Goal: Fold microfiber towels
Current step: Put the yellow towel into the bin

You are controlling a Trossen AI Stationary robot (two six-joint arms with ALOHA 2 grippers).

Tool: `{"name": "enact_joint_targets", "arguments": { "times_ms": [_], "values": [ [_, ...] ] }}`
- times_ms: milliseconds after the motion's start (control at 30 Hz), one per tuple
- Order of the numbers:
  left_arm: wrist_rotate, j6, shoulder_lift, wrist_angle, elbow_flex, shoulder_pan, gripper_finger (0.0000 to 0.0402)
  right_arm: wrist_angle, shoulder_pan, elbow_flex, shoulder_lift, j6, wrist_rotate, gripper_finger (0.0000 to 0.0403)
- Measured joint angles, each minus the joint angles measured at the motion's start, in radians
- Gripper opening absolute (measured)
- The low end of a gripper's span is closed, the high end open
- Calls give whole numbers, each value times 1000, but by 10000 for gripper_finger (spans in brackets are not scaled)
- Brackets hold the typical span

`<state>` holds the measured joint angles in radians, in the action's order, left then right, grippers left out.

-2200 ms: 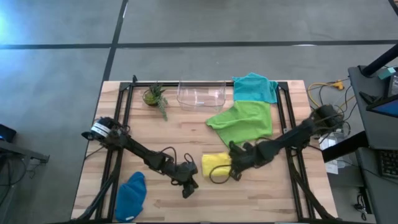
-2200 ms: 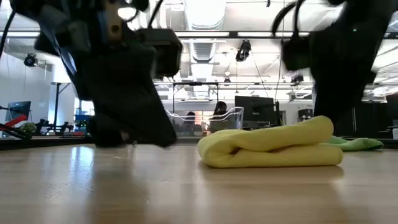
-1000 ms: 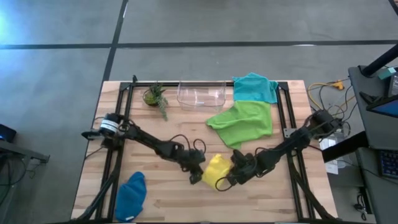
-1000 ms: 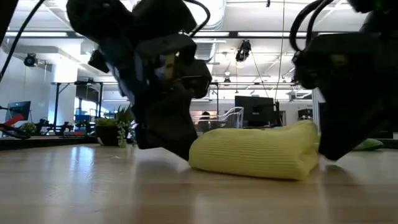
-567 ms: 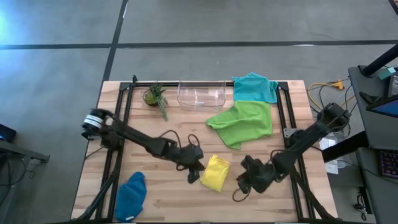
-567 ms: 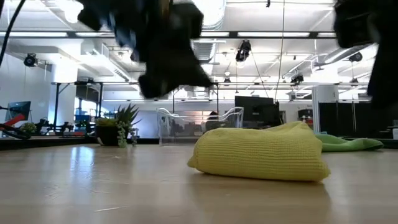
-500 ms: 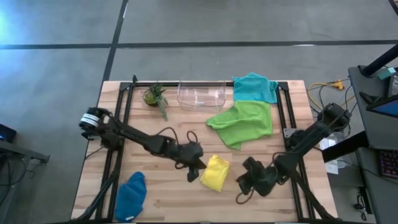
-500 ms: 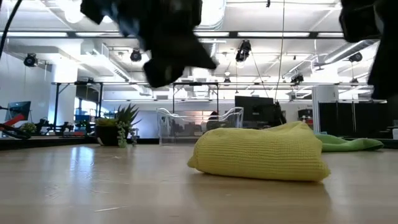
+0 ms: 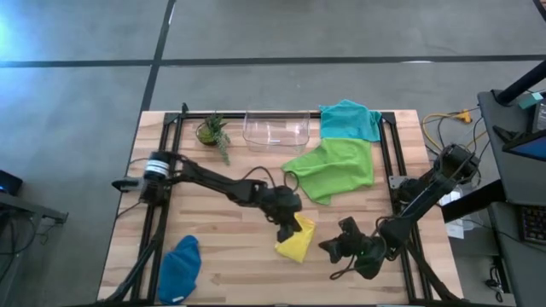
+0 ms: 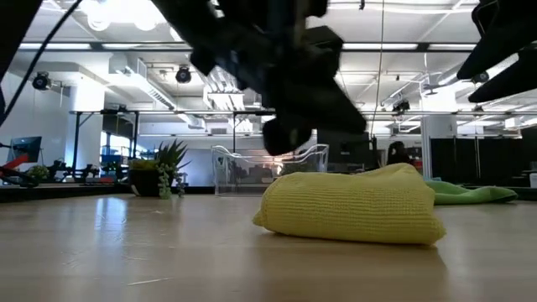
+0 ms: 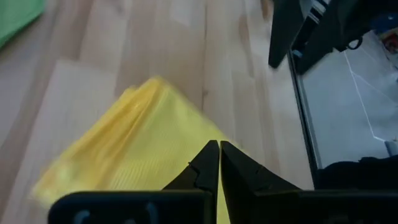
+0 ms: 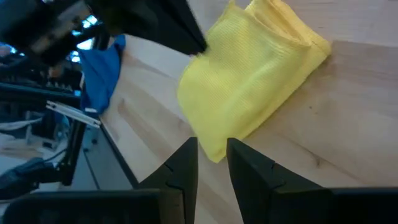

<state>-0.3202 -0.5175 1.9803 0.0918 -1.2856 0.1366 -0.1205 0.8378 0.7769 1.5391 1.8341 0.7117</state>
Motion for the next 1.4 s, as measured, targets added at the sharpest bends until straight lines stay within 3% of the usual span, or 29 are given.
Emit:
{"name": "enact_joint_targets", "arguments": {
  "times_ms": [267,433,567,733,900,1400],
  "values": [
    [-12,2,206,-28,-135,-21,0,54,2,-1,1,75,23,86],
    [-2,7,232,-72,-148,-37,0,131,2,0,37,176,24,119],
    [9,9,226,-75,-128,-48,0,208,0,12,129,309,24,159],
    [24,27,224,-81,-125,-57,0,388,-41,66,281,321,-6,199],
    [30,28,225,-79,-119,-57,0,448,-87,153,420,324,-38,211],
    [11,37,227,-69,-115,-59,0,303,-103,267,469,339,-69,209]
  ]
}}
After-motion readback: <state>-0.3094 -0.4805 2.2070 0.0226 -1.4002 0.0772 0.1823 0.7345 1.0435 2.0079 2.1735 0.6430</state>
